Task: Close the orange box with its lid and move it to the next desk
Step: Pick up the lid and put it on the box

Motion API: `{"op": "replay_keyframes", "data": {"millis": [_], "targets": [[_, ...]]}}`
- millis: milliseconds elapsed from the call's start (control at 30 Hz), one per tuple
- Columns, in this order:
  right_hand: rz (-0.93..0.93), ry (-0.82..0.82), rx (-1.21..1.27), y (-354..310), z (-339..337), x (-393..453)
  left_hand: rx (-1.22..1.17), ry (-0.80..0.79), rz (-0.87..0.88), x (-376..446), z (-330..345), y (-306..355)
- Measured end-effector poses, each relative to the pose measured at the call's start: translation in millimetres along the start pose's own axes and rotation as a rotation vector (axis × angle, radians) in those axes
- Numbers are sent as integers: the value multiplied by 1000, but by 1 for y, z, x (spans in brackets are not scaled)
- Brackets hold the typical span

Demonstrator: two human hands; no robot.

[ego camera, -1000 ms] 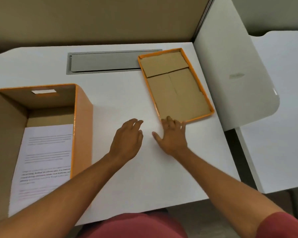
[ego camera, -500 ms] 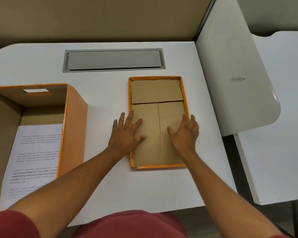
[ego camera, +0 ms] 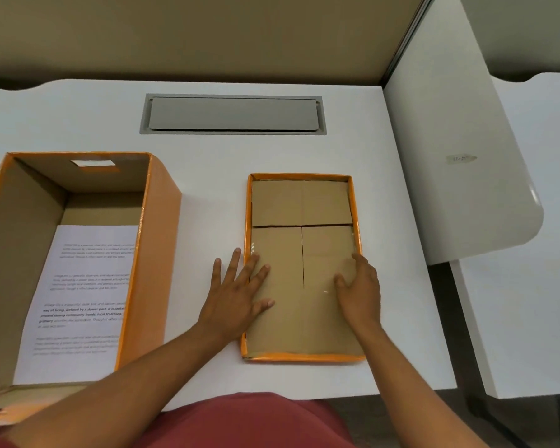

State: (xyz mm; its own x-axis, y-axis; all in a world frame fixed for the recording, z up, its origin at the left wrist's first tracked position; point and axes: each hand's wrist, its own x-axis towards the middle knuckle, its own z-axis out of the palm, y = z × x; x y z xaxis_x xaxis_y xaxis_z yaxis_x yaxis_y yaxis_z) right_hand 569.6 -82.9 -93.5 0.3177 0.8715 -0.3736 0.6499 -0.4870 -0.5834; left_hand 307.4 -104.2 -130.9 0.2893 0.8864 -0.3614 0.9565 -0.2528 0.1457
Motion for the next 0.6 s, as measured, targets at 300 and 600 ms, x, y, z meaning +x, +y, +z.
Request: {"op": "replay_keyframes", "data": {"millis": [300,600], "targets": [[-36,-20,389,-82,-91,-15,-724,113,-164,2,-100,35],[-106,-145,754,-150,-82,-64,-1130,272,-179,-21,-193,85]]}}
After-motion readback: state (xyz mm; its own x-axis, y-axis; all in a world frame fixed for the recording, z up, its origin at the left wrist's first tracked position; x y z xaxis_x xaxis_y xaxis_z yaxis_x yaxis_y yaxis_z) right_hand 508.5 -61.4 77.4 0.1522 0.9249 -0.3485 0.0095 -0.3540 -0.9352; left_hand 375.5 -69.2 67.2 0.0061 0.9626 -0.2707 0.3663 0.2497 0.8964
